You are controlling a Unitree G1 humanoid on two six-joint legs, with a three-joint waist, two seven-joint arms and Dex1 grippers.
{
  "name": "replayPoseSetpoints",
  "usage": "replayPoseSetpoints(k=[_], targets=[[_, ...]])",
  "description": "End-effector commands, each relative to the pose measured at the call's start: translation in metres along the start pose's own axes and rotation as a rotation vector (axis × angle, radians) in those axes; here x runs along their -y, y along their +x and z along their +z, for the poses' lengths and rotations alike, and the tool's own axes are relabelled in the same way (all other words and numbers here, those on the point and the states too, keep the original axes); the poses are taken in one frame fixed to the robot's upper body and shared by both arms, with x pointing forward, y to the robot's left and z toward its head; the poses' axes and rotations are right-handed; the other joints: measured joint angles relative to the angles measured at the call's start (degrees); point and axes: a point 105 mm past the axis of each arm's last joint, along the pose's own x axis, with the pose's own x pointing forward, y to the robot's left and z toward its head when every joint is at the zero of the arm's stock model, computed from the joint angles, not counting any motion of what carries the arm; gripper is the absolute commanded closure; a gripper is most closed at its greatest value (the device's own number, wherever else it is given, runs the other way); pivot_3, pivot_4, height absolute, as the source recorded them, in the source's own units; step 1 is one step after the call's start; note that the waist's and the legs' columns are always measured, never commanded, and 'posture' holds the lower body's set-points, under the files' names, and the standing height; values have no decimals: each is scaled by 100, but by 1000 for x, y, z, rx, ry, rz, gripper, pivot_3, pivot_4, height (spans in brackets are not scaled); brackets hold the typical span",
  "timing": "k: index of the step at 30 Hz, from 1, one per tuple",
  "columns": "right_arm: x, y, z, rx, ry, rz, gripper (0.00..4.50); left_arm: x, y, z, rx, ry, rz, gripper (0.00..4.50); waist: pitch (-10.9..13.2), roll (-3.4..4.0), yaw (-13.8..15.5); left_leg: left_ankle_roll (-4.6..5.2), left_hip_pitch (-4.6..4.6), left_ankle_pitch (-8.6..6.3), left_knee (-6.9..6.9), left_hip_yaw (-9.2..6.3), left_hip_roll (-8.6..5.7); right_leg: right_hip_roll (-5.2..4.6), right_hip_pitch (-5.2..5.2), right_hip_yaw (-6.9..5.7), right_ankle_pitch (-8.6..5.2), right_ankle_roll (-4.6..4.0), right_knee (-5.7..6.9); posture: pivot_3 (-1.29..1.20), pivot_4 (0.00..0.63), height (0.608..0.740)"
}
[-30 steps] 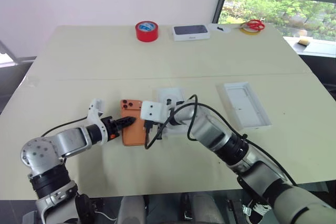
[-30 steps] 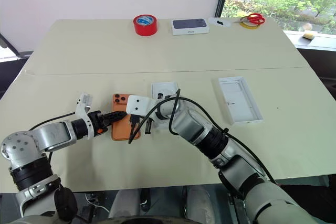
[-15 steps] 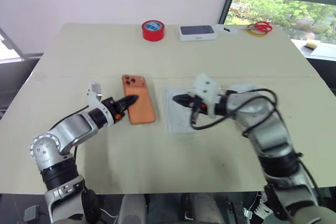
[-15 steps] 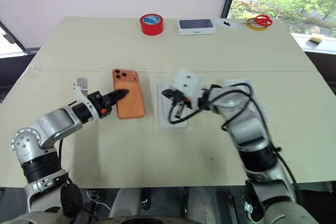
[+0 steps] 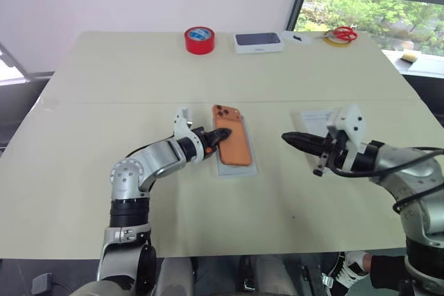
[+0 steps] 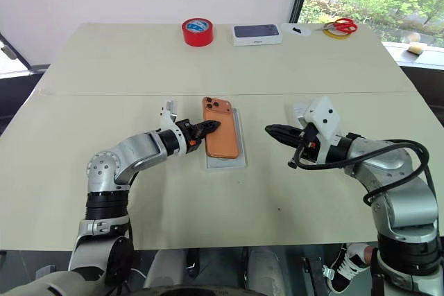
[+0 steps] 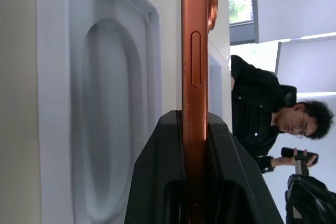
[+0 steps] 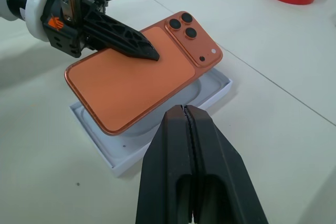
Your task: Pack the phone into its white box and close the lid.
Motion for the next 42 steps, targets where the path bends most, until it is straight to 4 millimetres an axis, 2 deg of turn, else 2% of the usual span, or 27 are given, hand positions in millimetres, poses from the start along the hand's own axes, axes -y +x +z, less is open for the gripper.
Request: replayPoseSetpoints(k=[1,12,21,26,30,37,42], targets=[[1,-7,11,30,-52,-22,4500,7,2,-3,-12,38,-17,4484,0,0,2,0,-1,0,3,0,0,0,1,0,0,0,0,0,150,730],[3,-5,14,39,-65,-16,4500,3,12,-14,-38,32,7,4484,1,-1,-1,0,-2,0,1,-4,0,0,0,0,0,0,0,0,150,730],[2,-4,13,36,-73,-13,4500,-3,14,-14,-27,25,27,4484,1,-2,-2,0,-2,0,2,-4,-1,1,1,-1,0,0,0,0,150,730],[1,-2,13,33,-74,-6,4500,2,12,-14,-34,52,2,2193,1,-2,-1,0,-2,0,2,-4,-1,0,0,-1,0,0,0,0,150,730],[0,0,12,29,-76,-2,4500,11,3,-9,-52,152,-24,285,1,-2,-12,0,-2,0,2,-4,0,1,1,-1,0,0,0,0,150,730],[3,8,-1,-50,-94,-10,4500,25,-31,10,-107,433,-43,285,2,0,-10,-1,-1,0,-4,-4,3,4,-4,-1,0,-1,1,0,150,730],[16,22,-21,-189,-147,-78,4500,16,-52,44,18,591,78,285,2,0,-12,0,-1,0,1,-1,0,-3,-2,-1,0,-1,0,0,150,730]])
